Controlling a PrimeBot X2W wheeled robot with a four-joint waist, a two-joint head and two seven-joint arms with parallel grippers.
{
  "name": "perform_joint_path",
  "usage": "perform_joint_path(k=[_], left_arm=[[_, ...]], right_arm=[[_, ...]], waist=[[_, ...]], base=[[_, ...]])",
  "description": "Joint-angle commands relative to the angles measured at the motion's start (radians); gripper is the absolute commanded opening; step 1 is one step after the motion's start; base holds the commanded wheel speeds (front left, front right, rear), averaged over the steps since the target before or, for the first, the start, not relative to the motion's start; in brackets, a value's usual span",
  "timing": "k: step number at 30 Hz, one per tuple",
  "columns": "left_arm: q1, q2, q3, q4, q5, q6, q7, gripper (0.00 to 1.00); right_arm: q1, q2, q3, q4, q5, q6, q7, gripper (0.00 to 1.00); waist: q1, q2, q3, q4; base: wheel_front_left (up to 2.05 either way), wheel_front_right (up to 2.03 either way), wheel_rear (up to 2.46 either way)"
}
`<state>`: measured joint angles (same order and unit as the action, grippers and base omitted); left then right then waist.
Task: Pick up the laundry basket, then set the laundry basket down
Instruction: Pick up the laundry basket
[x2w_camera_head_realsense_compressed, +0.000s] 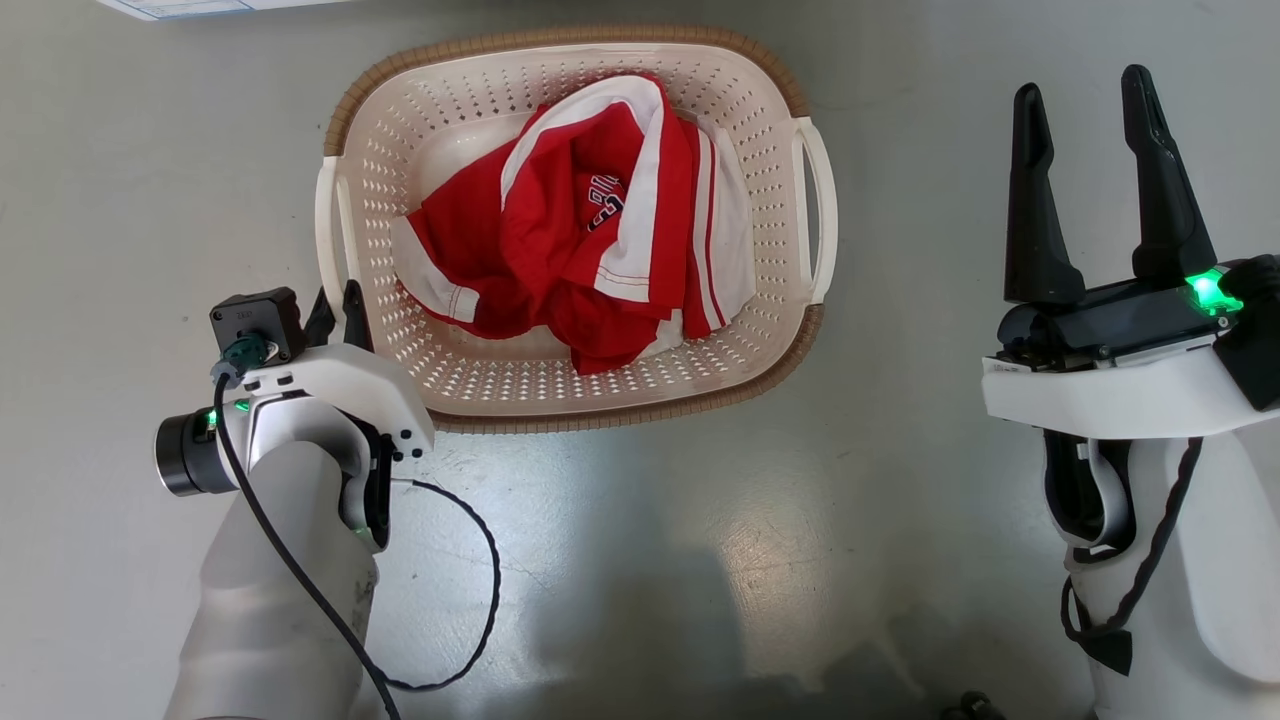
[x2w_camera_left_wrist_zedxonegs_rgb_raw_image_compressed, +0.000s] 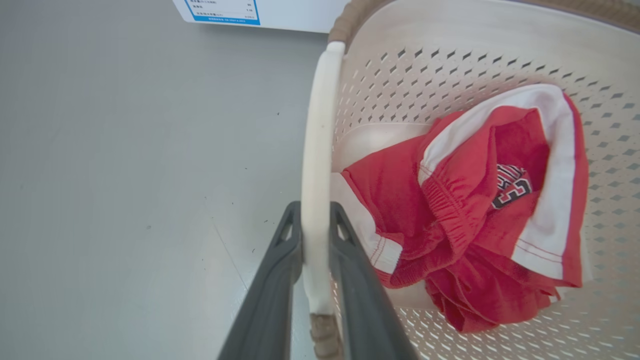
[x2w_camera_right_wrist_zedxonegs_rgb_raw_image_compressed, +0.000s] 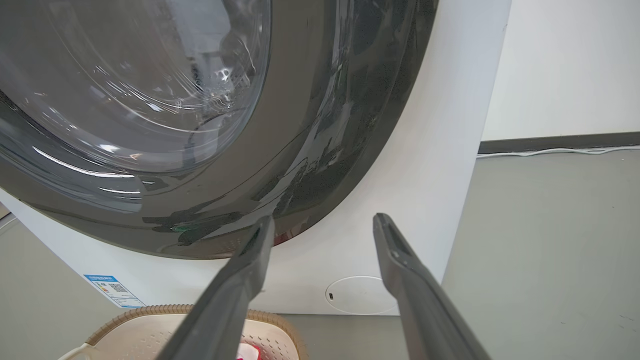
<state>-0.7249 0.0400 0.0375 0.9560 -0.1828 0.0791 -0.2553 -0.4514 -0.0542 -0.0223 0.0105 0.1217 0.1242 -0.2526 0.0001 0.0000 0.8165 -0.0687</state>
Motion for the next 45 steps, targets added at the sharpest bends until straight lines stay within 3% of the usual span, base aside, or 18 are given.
perform_joint_path(k=[1, 8, 11, 17, 19, 23, 25, 45], left_arm=[[0.029, 0.026, 0.028, -0.014, 0.008, 0.008, -0.006, 0.03], [0.028, 0.021, 0.037, -0.007, 0.011, 0.006, -0.006, 0.13], [0.029, 0.019, 0.041, -0.003, 0.011, 0.006, -0.006, 0.23], [0.031, 0.016, 0.049, 0.005, 0.01, 0.005, -0.006, 0.55], [0.031, 0.015, 0.051, 0.008, 0.009, 0.004, -0.006, 0.79], [0.032, 0.014, 0.053, 0.009, 0.01, 0.004, -0.006, 0.9], [0.032, 0.013, 0.052, 0.011, 0.011, 0.003, -0.006, 1.0], [0.058, 0.011, 0.062, -0.044, 0.031, -0.002, -0.006, 1.0]], right_arm=[[0.034, 0.004, 0.024, -0.024, -0.002, 0.007, -0.009, 1.0], [0.032, 0.004, 0.024, -0.023, -0.003, 0.007, -0.009, 1.0], [0.031, 0.004, 0.023, -0.019, -0.002, 0.007, -0.009, 1.0], [0.028, 0.004, 0.027, -0.015, 0.0, 0.007, -0.009, 1.0], [0.028, 0.004, 0.027, -0.014, 0.002, 0.007, -0.009, 1.0], [0.026, 0.004, 0.028, -0.011, 0.003, 0.007, -0.009, 1.0], [0.025, 0.004, 0.028, -0.009, 0.004, 0.007, -0.009, 1.0], [0.025, 0.004, 0.028, 0.008, 0.01, 0.007, -0.009, 1.0]], waist=[[-0.0001, 0.0, 0.0, 0.001], [-0.0001, 0.0, 0.0, 0.002], [-0.0001, 0.0, -0.002, 0.002], [-0.0001, 0.0, -0.006, 0.003], [-0.0001, 0.0, -0.007, 0.003], [-0.0001, 0.0, -0.01, 0.003], [-0.0001, 0.0, -0.012, 0.004], [-0.0001, 0.0, -0.058, 0.007]], base=[[0.0, 0.0, 0.0], [0.0, 0.0, 0.0], [0.0, 0.0, 0.0], [0.0, 0.0, 0.0], [0.0, 0.0, 0.0], [0.0, 0.0, 0.0], [0.0, 0.0, 0.0], [0.0, 0.0, 0.0]])
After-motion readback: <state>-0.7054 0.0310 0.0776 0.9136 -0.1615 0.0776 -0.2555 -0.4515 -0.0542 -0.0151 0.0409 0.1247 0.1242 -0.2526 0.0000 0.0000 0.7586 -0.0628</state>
